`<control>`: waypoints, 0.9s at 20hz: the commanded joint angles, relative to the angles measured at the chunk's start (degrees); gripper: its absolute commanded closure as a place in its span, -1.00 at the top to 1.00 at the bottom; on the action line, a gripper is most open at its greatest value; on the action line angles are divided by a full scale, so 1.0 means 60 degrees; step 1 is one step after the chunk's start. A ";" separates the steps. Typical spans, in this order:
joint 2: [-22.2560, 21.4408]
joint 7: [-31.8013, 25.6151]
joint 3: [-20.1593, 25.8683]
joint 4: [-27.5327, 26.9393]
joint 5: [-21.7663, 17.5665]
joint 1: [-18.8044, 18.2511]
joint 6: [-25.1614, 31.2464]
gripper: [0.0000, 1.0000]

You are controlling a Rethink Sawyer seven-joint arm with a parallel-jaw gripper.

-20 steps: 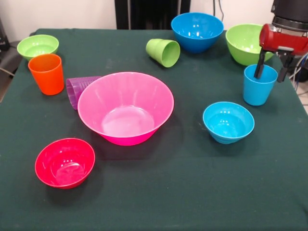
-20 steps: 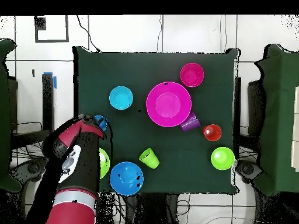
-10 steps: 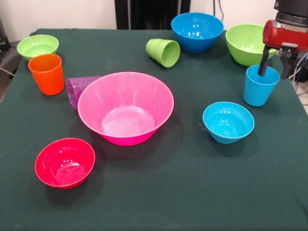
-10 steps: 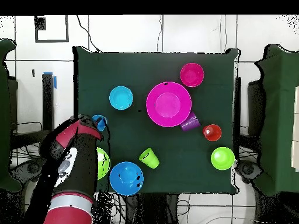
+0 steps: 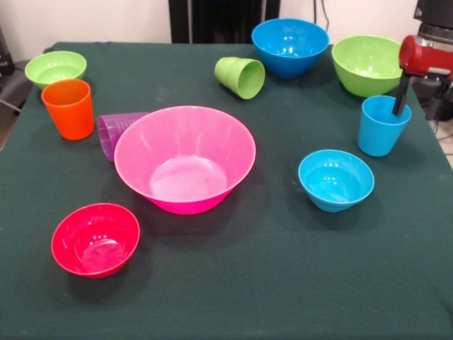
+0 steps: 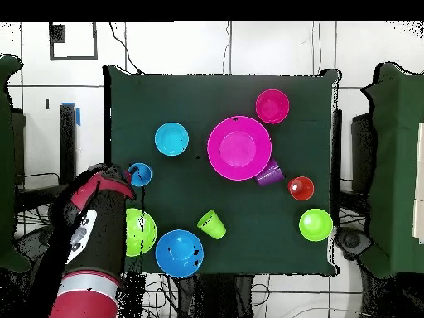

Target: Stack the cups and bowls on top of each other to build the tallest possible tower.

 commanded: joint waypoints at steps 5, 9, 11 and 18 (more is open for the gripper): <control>0.0725 0.0632 0.0083 -0.0012 -0.0257 -0.0023 -0.0647 1.00; 0.0642 0.0565 0.0020 0.0252 -0.0295 -0.0157 -0.0920 1.00; 0.0719 0.0622 -0.0049 0.0315 -0.0304 -0.0112 -0.1095 1.00; 0.0836 0.0792 -0.0270 0.0402 -0.0127 0.0006 -0.1307 1.00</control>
